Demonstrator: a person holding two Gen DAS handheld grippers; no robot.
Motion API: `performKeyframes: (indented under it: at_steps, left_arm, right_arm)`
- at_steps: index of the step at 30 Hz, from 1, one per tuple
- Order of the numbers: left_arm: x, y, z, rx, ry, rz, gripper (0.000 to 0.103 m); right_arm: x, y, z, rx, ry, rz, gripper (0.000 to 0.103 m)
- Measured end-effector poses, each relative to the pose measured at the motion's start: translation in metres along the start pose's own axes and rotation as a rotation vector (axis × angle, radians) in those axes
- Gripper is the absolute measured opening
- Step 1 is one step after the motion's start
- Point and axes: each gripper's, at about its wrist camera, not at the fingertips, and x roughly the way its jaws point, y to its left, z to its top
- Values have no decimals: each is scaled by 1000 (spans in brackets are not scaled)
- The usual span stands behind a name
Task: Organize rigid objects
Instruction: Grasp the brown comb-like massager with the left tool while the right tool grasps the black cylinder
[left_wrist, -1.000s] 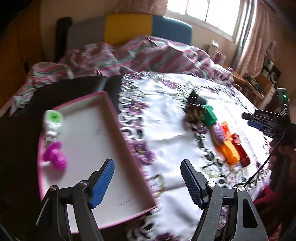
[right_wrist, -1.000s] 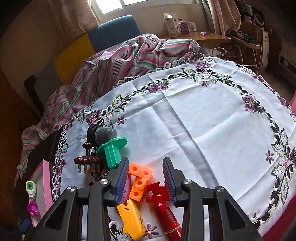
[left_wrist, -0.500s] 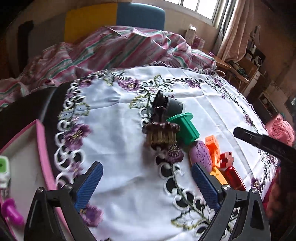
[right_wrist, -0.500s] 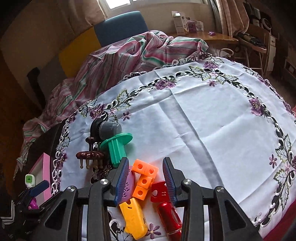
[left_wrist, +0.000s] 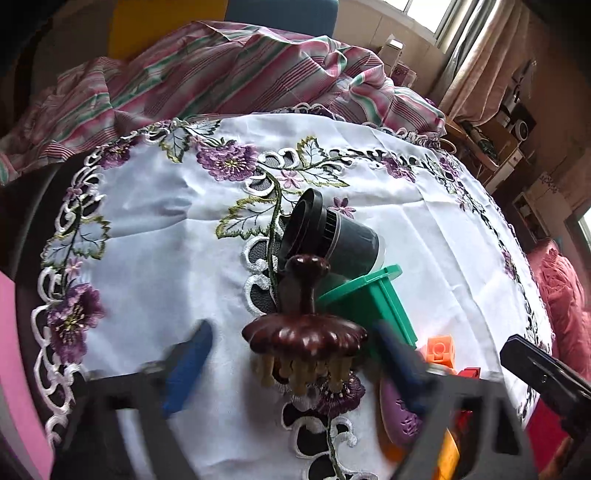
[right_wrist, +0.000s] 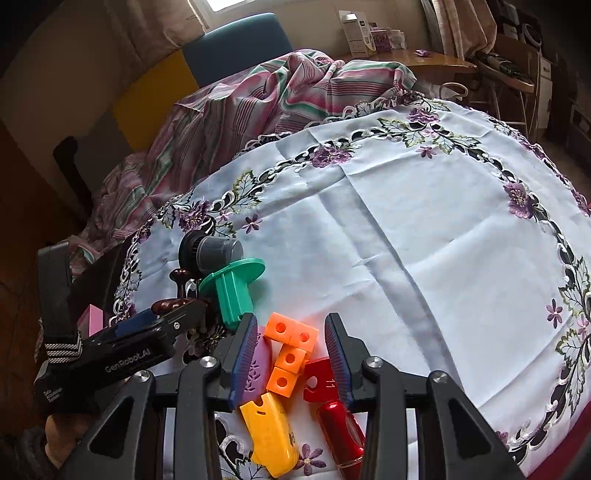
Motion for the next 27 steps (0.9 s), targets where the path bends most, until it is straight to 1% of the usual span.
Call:
performKeyframes:
  at_steps: [1,2,4,7,8,13,16,17,20,24,27]
  left_arm:
    - [1,1,-2,-9,7,-11,67]
    - [-2,3,-4,-16,-2,-21,67]
    - [-9,4,-12,0,-8,-30,67]
    - [-22,11,-29,-8,-4,-16,67]
    - [-29,14,-36,-17,-5,-18,67]
    - [-74,20,-69,-11,-60,-8,67]
    - [-97,23,-86,0,-85,-10,67]
    - [-105,25,-92,3,-95,-9,67]
    - [-127,33,-107,-10,-115,-24,67]
    - [-145,44,-124,-30,-127,-45,67]
    - [-156,54,-133,-59,-136,-57,67]
  right_arm:
    - [0,0,0,-1,2,0,38]
    - [1,-1,0,-1,4,1,38]
    - [1,-1,-1,-2,7,-1,38]
    - [1,-1,-1,-5,9,-3,38]
    - [2,0,-2,-7,12,-5,38]
    - [6,6,-5,-40,35,-15,38]
    - [13,14,-9,-77,74,5,38]
    - [13,20,-10,-107,75,4,38]
    - [14,38,-9,-188,79,39,38]
    - [24,70,7,-365,70,45,38]
    - [39,92,22,-483,86,43,38]
